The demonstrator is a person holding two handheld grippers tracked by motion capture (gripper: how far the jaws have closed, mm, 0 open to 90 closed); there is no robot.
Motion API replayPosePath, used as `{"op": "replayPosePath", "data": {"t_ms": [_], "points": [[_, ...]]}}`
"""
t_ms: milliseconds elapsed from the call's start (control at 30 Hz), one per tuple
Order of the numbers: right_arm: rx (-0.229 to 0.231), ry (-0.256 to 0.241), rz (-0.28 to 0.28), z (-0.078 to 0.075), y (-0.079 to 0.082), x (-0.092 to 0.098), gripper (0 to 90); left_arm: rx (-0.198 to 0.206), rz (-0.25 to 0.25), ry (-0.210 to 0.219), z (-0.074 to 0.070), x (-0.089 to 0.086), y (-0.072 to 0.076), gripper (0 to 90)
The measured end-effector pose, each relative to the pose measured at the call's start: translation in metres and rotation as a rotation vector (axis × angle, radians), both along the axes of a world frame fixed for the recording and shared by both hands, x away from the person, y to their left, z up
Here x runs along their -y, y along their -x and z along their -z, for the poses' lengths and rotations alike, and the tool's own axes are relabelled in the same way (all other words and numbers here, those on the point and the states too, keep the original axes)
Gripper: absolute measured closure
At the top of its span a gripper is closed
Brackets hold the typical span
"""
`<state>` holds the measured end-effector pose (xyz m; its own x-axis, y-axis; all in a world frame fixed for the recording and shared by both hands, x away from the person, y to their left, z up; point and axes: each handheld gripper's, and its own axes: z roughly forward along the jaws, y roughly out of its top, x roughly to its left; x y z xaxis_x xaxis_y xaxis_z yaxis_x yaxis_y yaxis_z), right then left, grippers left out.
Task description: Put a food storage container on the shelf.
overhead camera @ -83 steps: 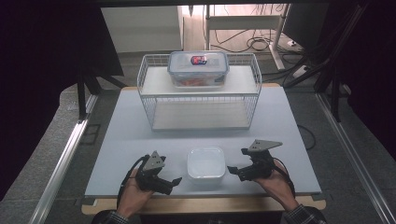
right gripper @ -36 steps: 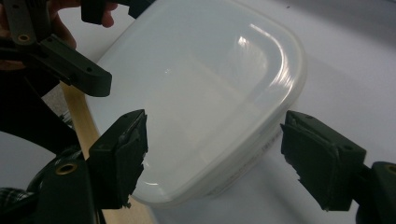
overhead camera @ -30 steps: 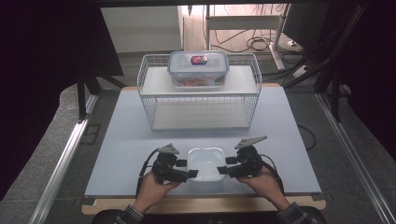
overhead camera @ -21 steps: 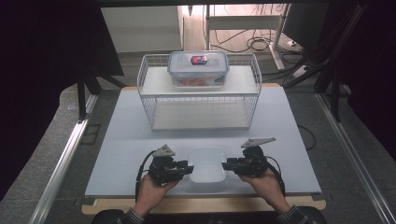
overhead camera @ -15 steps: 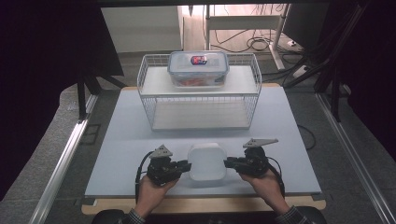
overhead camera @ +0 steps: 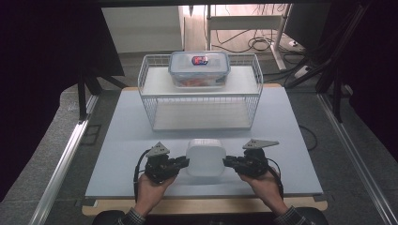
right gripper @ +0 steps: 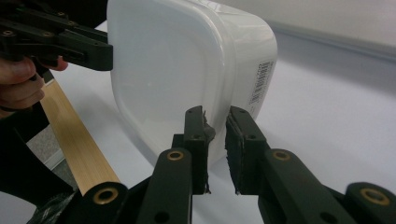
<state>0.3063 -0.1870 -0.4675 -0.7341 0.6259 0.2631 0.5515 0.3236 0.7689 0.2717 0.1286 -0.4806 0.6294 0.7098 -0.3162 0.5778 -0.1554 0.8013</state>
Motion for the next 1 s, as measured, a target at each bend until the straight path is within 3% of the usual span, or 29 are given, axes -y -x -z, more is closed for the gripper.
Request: {"op": "replayPosePath", "data": {"t_ms": [567,1000], "points": [[0.103,-0.048,-0.019,-0.042,-0.015,-0.009,79.4,0.073,-0.023,-0.02,-0.037,-0.009,-0.015,78.4],[0.165,-0.075,-0.017,-0.077,-0.031,-0.012,79.4,0.161,-0.045,-0.025,-0.075,-0.012,-0.027,78.2]]}}
